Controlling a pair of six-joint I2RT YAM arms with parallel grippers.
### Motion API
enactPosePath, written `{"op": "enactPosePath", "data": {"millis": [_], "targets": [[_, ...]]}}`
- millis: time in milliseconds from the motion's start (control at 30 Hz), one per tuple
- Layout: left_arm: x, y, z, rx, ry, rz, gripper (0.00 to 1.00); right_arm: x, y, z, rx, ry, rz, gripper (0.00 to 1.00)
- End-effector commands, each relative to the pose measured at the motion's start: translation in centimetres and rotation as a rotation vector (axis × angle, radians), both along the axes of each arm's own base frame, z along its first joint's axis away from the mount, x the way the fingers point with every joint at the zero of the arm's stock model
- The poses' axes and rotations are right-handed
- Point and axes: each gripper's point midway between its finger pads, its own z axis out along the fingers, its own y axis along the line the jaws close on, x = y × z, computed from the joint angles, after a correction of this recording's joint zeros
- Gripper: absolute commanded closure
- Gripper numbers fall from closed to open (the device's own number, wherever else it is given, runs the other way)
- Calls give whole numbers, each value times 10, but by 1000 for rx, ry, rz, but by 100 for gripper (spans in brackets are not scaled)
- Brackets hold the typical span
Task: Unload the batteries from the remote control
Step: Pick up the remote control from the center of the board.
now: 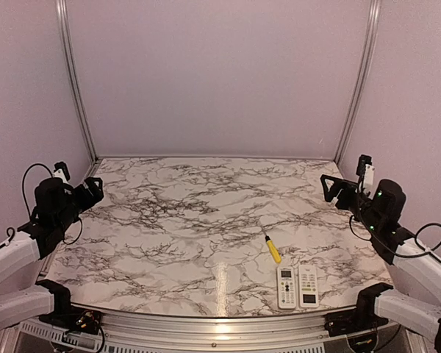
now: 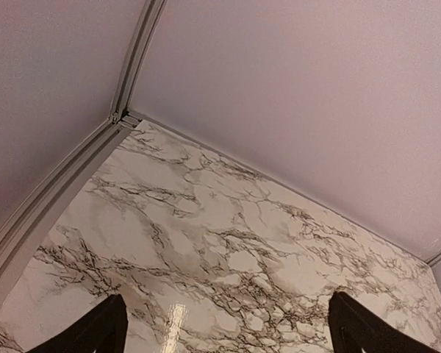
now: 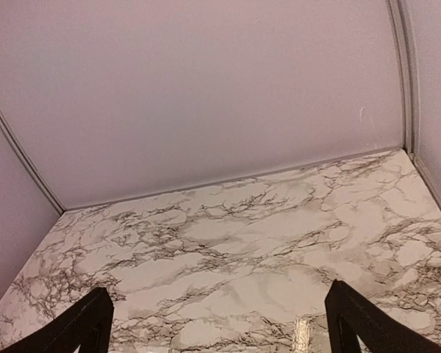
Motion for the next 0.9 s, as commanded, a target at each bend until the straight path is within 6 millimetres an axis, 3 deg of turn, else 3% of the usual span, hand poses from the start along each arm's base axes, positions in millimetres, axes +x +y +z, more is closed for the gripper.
{"op": "enactPosePath", "data": {"millis": [0,567,867], "targets": [[3,-32,-1,4,33,-115,1,-9,21,-4,6,14,130,1],[1,-115,-14,78,56,-312,1,-26,32,-28,72,242,162,1],[-6,-140,-16,78,32,-320,1,-34,26,-38,72,405,93,1]]}}
